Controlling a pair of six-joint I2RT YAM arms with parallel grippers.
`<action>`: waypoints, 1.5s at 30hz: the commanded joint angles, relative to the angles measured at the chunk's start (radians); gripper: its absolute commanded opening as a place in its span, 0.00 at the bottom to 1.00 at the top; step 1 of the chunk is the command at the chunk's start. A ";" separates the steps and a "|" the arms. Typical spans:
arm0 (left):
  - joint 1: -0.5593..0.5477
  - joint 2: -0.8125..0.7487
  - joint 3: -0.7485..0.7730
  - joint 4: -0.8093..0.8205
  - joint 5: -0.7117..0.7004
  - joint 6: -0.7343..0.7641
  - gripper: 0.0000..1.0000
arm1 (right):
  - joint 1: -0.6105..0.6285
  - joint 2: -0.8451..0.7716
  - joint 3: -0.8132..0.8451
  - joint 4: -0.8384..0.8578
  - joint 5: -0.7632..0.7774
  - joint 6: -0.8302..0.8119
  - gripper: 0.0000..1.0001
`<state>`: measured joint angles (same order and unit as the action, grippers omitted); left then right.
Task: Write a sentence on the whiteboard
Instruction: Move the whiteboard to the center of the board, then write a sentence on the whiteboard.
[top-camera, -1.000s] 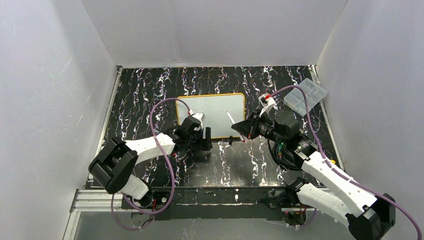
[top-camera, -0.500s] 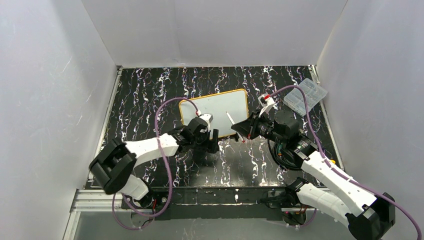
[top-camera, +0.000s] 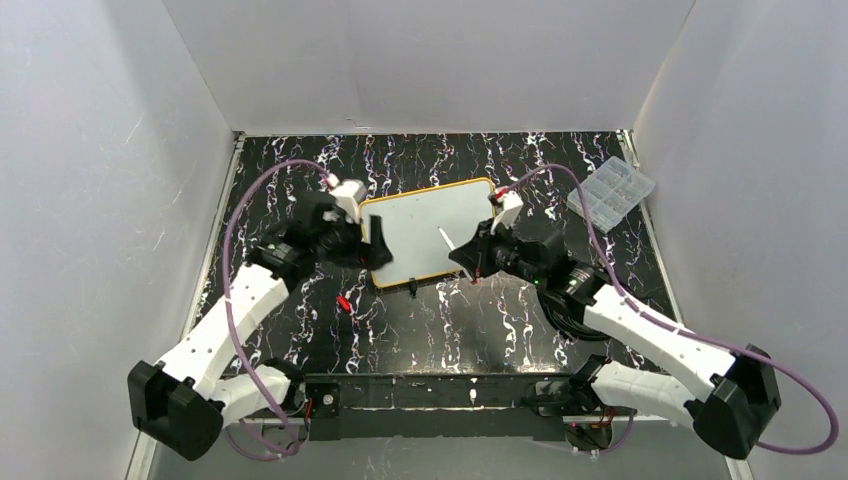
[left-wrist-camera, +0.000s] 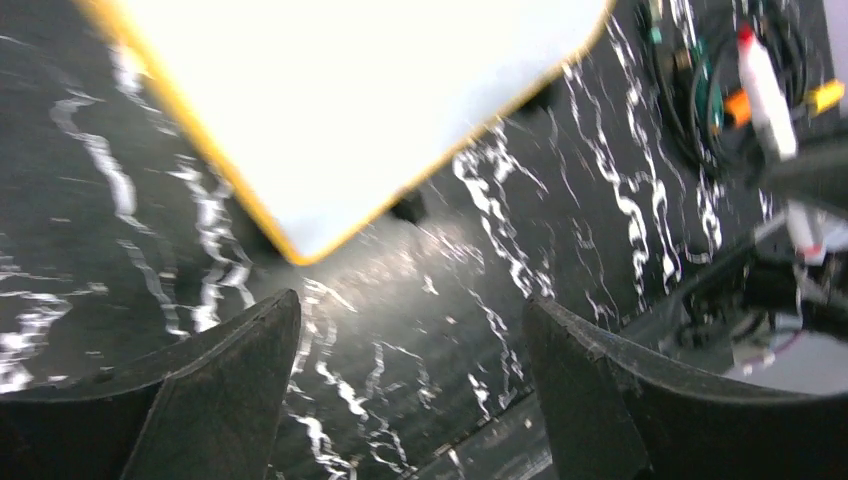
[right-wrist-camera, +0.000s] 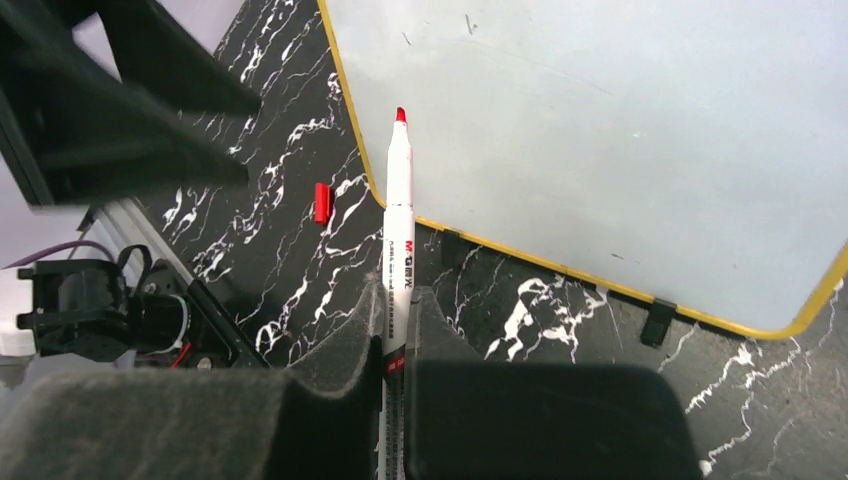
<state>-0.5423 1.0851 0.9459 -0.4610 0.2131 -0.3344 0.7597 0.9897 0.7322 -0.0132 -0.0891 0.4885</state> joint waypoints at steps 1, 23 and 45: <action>0.217 -0.002 0.080 -0.078 0.189 0.152 0.79 | 0.097 0.082 0.111 0.016 0.193 -0.047 0.01; 0.449 0.282 0.138 0.200 0.477 0.135 0.41 | 0.273 0.582 0.477 0.057 0.357 -0.117 0.01; 0.449 0.358 0.141 0.243 0.476 0.136 0.25 | 0.276 0.675 0.551 0.079 0.372 -0.128 0.01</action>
<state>-0.0975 1.4445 1.0504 -0.2310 0.6601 -0.2058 1.0298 1.6470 1.2270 0.0128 0.2626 0.3779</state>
